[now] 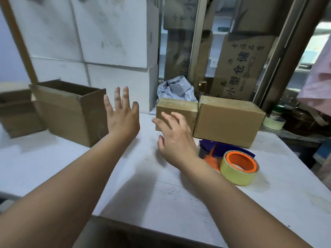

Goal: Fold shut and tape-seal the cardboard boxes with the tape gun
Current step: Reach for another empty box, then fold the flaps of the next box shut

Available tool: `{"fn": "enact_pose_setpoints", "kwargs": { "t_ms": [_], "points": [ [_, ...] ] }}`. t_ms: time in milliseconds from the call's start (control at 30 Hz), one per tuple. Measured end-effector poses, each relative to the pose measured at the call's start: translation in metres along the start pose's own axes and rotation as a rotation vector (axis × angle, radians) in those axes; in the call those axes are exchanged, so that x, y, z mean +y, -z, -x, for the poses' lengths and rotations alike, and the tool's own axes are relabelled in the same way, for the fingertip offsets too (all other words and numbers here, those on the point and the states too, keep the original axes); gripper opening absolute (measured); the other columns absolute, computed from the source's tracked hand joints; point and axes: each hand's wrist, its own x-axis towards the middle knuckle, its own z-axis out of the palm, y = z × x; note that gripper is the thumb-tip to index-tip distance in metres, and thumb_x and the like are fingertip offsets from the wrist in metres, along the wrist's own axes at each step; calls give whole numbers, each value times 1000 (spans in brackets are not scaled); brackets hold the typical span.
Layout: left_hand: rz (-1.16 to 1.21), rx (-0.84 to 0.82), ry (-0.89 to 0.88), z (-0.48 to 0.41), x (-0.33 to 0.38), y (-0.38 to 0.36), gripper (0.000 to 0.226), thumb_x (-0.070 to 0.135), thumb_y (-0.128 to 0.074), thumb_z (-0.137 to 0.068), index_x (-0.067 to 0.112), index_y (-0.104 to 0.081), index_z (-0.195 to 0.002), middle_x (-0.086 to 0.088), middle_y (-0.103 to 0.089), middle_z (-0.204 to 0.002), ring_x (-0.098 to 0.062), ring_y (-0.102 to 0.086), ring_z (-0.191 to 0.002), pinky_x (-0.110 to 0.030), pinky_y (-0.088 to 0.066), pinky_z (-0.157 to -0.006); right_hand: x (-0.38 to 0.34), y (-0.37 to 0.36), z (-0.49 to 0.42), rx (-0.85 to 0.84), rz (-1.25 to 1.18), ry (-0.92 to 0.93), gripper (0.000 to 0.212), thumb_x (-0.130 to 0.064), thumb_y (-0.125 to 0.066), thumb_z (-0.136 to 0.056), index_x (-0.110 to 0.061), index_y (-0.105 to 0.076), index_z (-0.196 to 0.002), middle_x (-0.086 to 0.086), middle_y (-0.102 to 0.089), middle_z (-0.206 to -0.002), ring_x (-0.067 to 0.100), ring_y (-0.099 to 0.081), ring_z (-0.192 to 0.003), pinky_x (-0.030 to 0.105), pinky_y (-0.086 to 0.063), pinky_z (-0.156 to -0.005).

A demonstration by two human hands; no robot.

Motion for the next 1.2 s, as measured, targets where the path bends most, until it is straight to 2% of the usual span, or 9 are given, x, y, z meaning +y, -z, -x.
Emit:
{"fn": "enact_pose_setpoints", "kwargs": {
  "t_ms": [167,267,333,433,567,833,967,1100,1200],
  "points": [
    [-47,-105,306,-13,-58,25,63,19,-40,-93,18,-12,-150,-20,-12,-155,-42,-1,-143,-67,7,-108,-14,12,-16,-168,87,-41,55,-14,-49,-87,-25,-41,-140,5,-32,-151,27,-17,-138,41,-23,-110],
    [5,-199,343,-15,-75,38,56,15,-45,-91,13,-28,-144,-14,-49,-134,-36,-32,-132,-65,-1,-110,-17,14,-16,-211,110,-53,54,-16,-48,-88,-26,-39,-141,4,-31,-150,27,-15,-138,40,-22,-109],
    [7,-182,256,-12,-77,52,28,18,-39,-93,16,-54,-117,-11,-60,-114,-32,-44,-119,-59,-7,-113,-17,16,-15,-226,104,-81,54,-16,-47,-88,-27,-38,-141,3,-32,-148,26,-14,-138,39,-21,-109],
    [78,-106,126,-8,-68,68,22,27,-38,-94,22,-59,-93,-5,-64,-94,-26,-54,-102,-48,-18,-109,-16,19,-15,-185,29,-151,54,-16,-48,-88,-28,-40,-140,1,-38,-143,24,-18,-135,38,-21,-109],
    [312,-77,-53,1,-33,79,25,35,-51,-92,24,-61,-112,-4,-66,-102,-25,-58,-100,-37,-29,-88,-9,25,-21,-116,-214,-344,46,-23,-47,-93,-28,-42,-139,1,-47,-137,24,-27,-130,35,-24,-109],
    [644,-37,-337,32,44,107,59,26,-51,-90,27,-28,-144,-5,-64,-114,-28,-55,-109,-36,-41,-88,10,54,-26,2,-697,-630,31,-43,-47,-89,-24,-71,-96,1,-70,-101,26,-62,-99,43,-50,-87],
    [1022,-284,-586,41,38,119,66,25,-60,-89,37,-27,-145,8,-63,-107,-11,-56,-100,-26,-43,-91,36,67,-22,72,-832,-809,29,-13,-51,-84,-23,-68,-63,-2,-65,-67,20,-56,-68,29,-43,-65],
    [834,182,-137,29,17,90,34,36,-55,-92,32,-56,-125,2,-50,-135,-20,-37,-127,-37,-25,-108,46,74,-18,37,-787,-802,33,-1,-48,-84,-23,-71,-79,2,-60,-65,14,-40,-51,23,-31,-50],
    [929,164,316,28,-5,66,42,35,-57,-90,26,-51,-130,-5,-32,-148,-26,-24,-136,-39,-20,-111,48,72,-21,4,-758,-790,43,4,-41,-86,-25,-72,-80,5,-65,-76,19,-44,-64,27,-33,-58]
  ]
}}
